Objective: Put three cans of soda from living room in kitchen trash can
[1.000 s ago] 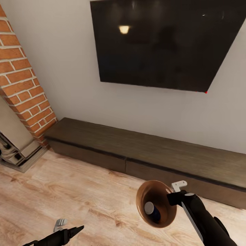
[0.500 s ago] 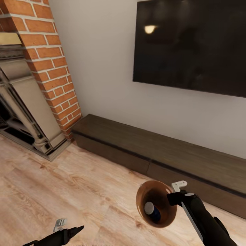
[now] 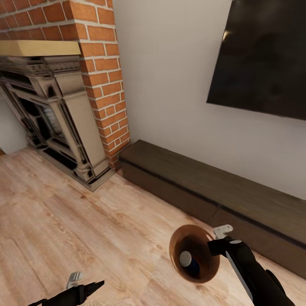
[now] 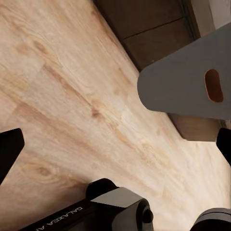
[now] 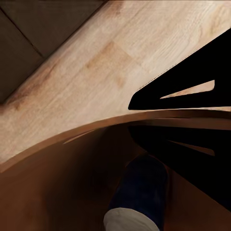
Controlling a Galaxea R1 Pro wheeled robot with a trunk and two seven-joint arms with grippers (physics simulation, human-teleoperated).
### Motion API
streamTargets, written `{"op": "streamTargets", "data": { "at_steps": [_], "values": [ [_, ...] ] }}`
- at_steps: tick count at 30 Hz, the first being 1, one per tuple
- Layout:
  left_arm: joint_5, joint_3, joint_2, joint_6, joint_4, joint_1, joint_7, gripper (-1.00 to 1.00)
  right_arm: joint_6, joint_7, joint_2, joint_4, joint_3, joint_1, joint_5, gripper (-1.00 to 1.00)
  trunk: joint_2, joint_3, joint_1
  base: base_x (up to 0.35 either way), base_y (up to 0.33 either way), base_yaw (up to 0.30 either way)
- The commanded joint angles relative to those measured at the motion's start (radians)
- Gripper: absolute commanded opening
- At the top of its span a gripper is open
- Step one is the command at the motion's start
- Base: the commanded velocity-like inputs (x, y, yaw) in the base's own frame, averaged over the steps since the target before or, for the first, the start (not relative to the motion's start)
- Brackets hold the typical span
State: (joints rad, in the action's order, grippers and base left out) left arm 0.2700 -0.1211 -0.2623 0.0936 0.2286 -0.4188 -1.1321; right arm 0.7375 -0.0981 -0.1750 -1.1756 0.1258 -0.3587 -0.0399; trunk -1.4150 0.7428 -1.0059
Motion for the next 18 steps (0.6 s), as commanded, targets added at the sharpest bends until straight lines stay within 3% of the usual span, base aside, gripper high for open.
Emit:
{"op": "streamTargets", "data": {
  "at_steps": [1, 18],
  "values": [
    [0.000, 0.000, 0.000, 0.000, 0.000, 0.000, 0.000, 1.00, 0.000, -0.006, 0.000, 0.000, 0.000, 0.000, 0.009, -1.00, 0.000, 0.000, 0.000, 0.000, 0.308, 0.283],
    [0.000, 0.000, 0.000, 0.000, 0.000, 0.000, 0.000, 1.00, 0.000, -0.006, 0.000, 0.000, 0.000, 0.000, 0.009, -1.00, 0.000, 0.000, 0.000, 0.000, 0.308, 0.283]
  ]
}}
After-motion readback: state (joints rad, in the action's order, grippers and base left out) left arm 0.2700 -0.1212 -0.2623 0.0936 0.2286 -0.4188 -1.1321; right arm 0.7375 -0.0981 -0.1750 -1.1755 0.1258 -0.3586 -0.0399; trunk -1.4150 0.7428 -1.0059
